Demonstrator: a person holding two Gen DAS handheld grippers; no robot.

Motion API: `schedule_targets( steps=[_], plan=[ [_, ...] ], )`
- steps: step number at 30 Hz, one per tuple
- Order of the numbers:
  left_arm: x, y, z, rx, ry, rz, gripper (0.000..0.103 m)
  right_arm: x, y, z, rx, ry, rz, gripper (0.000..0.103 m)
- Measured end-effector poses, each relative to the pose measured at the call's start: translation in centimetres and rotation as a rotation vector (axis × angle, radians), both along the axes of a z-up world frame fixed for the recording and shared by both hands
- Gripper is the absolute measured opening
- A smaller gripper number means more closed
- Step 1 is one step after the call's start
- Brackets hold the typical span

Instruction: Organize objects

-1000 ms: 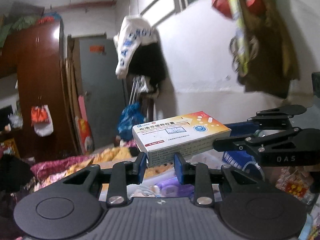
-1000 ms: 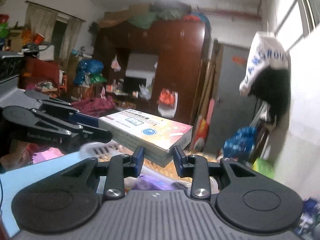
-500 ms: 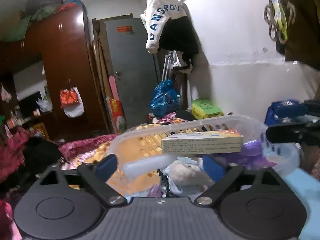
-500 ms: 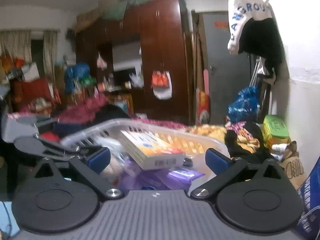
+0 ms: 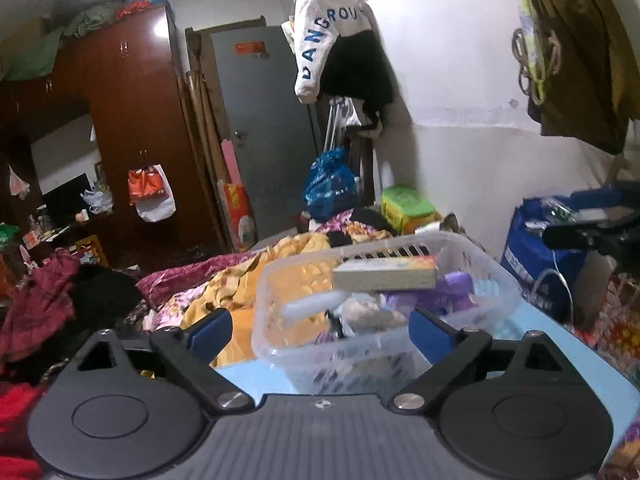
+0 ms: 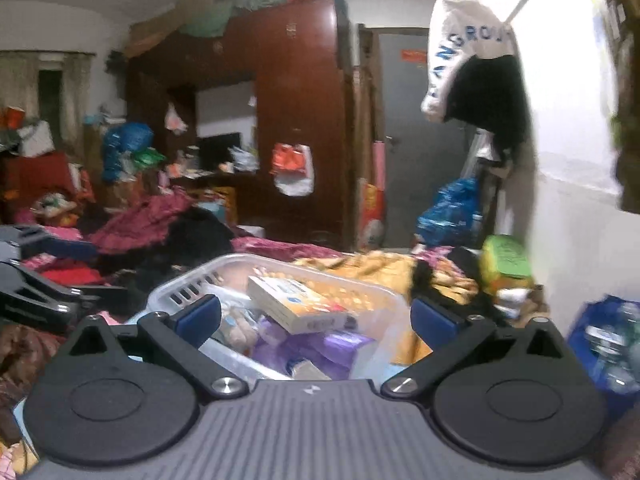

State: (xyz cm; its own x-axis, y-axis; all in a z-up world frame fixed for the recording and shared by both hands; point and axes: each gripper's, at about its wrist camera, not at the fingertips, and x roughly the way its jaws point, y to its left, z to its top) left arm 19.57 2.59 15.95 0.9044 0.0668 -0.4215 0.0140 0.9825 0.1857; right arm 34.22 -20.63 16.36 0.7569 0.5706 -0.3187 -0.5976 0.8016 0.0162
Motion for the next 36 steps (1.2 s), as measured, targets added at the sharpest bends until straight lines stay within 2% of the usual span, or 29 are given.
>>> schedule_targets(
  steps=[3,5,11,15,21,27,31,36],
  plan=[
    [-2.6,-0.3,1.2,-0.049,-0.049,-0.014,0.097,-1.9,-0.1,0.7,-0.003,-0.029,0.001,0.103],
    [-4.3,-0.6,1.5,-0.066,-0.074,-0.029,0.097,-2.3,-0.2,0.8,0.002,-0.001,0.017,0.103],
    [-5.9,-1.7,1.0,-0.044,-0.118,-0.035,0.097,-3.9,0.8,0.2,-0.034,0.019,0.069,0.103],
    [-5.2,-1.6,0.5,-0.051,-0.099,-0.033,0.097,-3.1,1.2,-0.1,-0.043,0.037,0.080,0.103],
    [-4.2,-1.1,-0.7,-0.076,-0.064,-0.012,0.096,-4.5,1.2,-0.7,-0.044,0.038,0.058,0.103],
    [-2.7,-0.7,-1.5,-0.107,-0.027,0.006,0.096,-3.7,1.3,-1.4,-0.050,0.064,0.041,0.103],
    [-2.1,-1.0,-2.1,-0.083,-0.018,0.016,0.096,-3.2,1.2,-1.9,-0.056,0.069,0.024,0.103],
    [-1.3,-0.1,-2.8,-0.124,0.009,0.028,0.096,-1.5,0.5,-2.6,-0.069,0.111,-0.025,0.103]
  ],
)
